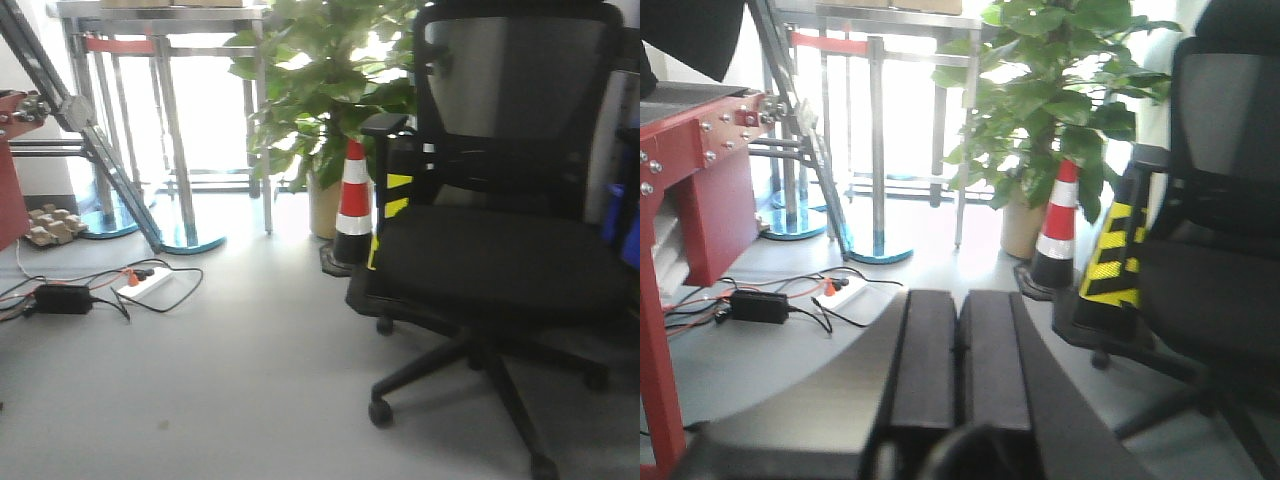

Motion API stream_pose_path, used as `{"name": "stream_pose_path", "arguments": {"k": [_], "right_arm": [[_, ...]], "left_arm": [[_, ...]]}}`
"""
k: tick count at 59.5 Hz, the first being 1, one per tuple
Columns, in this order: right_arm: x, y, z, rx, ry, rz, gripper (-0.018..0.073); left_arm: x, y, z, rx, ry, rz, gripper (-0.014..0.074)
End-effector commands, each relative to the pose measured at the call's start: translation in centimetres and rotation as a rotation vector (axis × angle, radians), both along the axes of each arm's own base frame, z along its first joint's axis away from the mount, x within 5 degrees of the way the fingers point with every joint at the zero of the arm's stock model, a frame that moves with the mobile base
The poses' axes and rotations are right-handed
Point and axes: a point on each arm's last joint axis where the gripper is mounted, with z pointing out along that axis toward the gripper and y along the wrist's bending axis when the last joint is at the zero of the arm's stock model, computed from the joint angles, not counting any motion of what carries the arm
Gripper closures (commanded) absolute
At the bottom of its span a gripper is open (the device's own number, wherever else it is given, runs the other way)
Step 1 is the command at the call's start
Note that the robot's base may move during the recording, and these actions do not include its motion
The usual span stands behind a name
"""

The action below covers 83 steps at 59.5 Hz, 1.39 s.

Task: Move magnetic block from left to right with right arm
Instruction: 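Drive past the black office chair toward the other table, then drive up to the second felt table and stop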

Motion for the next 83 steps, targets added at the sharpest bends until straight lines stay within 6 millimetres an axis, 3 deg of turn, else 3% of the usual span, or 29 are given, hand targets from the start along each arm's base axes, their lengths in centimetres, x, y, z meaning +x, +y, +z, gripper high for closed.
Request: {"name": "stream_pose_path", "arguments": {"k": [1, 83], "right_arm": [[0.18, 0.05, 1.53, -0.017, -0.099, 0.006, 0.0344], [0.18, 0.05, 1.53, -0.017, -0.099, 0.006, 0.0344]], "left_arm": [[-0.12, 0.0, 0.53, -0.01, -0.089, -0.002, 0.0713], [-0.12, 0.0, 0.53, -0.01, -0.089, -0.002, 0.0713]]}}
